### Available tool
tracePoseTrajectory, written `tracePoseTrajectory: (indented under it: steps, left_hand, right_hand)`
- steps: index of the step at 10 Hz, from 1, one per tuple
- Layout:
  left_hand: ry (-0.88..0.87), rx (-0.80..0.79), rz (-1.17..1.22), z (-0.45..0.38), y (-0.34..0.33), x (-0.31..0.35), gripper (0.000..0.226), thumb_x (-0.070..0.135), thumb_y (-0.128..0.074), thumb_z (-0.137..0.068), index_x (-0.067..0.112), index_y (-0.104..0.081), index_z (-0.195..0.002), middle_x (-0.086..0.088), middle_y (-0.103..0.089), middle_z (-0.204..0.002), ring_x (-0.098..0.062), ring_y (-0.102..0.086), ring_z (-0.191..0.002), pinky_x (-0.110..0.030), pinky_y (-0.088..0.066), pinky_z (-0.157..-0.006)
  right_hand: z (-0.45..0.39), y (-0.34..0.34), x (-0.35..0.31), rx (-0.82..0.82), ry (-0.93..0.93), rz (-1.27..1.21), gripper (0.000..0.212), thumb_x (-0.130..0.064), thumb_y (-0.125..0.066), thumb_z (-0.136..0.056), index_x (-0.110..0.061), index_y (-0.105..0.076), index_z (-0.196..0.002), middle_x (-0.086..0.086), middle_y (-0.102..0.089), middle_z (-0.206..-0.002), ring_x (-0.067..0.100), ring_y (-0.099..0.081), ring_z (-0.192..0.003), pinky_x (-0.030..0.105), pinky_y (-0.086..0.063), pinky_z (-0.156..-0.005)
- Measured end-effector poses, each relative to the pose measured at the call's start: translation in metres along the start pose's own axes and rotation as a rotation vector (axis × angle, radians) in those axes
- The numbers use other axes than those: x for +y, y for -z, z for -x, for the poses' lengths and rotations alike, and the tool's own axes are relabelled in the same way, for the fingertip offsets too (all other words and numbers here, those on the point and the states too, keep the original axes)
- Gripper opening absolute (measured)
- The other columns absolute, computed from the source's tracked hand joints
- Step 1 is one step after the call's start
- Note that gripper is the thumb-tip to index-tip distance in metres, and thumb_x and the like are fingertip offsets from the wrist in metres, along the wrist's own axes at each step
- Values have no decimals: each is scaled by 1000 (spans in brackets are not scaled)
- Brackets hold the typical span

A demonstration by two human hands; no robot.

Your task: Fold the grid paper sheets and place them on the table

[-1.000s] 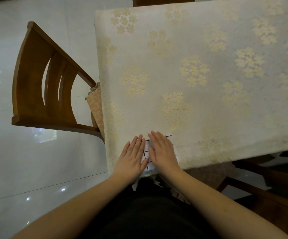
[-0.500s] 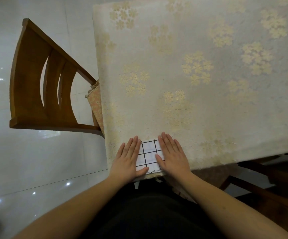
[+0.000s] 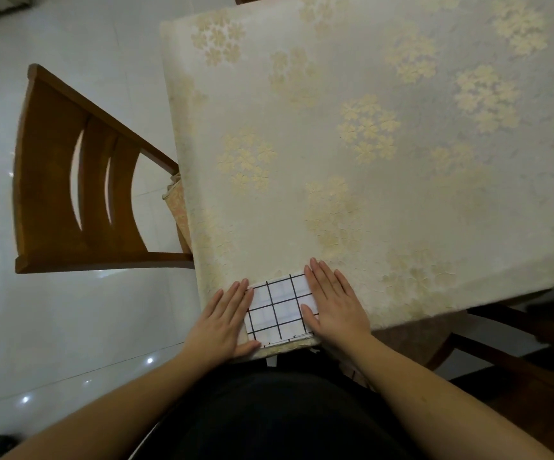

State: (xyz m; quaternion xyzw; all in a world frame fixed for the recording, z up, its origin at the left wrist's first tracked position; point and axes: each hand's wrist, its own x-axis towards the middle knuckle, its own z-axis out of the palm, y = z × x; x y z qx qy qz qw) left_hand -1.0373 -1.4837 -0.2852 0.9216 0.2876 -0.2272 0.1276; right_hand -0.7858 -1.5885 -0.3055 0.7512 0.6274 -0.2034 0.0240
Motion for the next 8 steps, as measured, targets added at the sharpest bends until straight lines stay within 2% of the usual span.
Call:
tracePoseTrajectory:
  steps: [2,3,4,5,6,7,8]
  left_hand:
    - [33,-56,-17,0,11,8,96,75,-27,-88,6,-12,-153,-17,-16,-160,-32,-12,-149,-47,-9,-118]
    - [17,-66,-92,-1,22,12,97,73,-24,-90,7,8,-153,-14,12,-161,-29,15,-148,-43,11,-119]
    - [24,-43,-105,-3,42,17,87,67,-16,-93,8,4,-154,-11,12,-161,-26,13,-149,-39,15,-117]
    - [49,96,-64,-12,63,19,77,56,-9,-92,13,-12,-155,-9,-12,-163,-24,-6,-151,-36,9,-116]
    - [113,127,-46,-16,75,24,68,50,-23,-100,15,-8,-156,-6,-17,-162,-24,-10,-150,-39,-2,-120]
    - [156,104,-30,-16,80,26,69,55,-19,-100,14,-10,-155,-7,-15,-163,-24,-7,-150,-42,-5,-121]
    - [134,114,-9,-11,85,22,79,62,-2,-92,16,-11,-155,-6,-14,-163,-24,-4,-151,-41,-3,-121]
  right_hand:
    - [0,4,0,-12,4,4,76,-52,-31,-95,-13,-7,-155,5,-3,-164,15,-1,-150,39,-7,-119]
    - [0,5,0,-31,-1,-4,75,-54,-29,-95,-14,-5,-155,4,-3,-164,15,1,-150,36,-1,-119]
    - [-1,17,3,-57,33,-33,76,-58,-15,-92,-18,1,-155,0,7,-163,14,7,-150,29,12,-119]
    - [-1,39,-6,-12,18,-97,68,-50,-20,-98,-16,-10,-156,1,-8,-164,15,-5,-150,28,8,-117]
    - [3,65,-29,84,-16,-195,58,-36,-34,-102,-15,-23,-154,4,-28,-159,19,-23,-146,34,-9,-121]
    - [10,82,-53,128,-120,-145,56,-34,-36,-100,-16,-27,-152,5,-31,-158,21,-29,-144,38,-16,-120]
    - [17,93,-76,87,-199,-140,59,-37,-34,-101,-19,-18,-155,4,-25,-160,21,-26,-145,38,-17,-119]
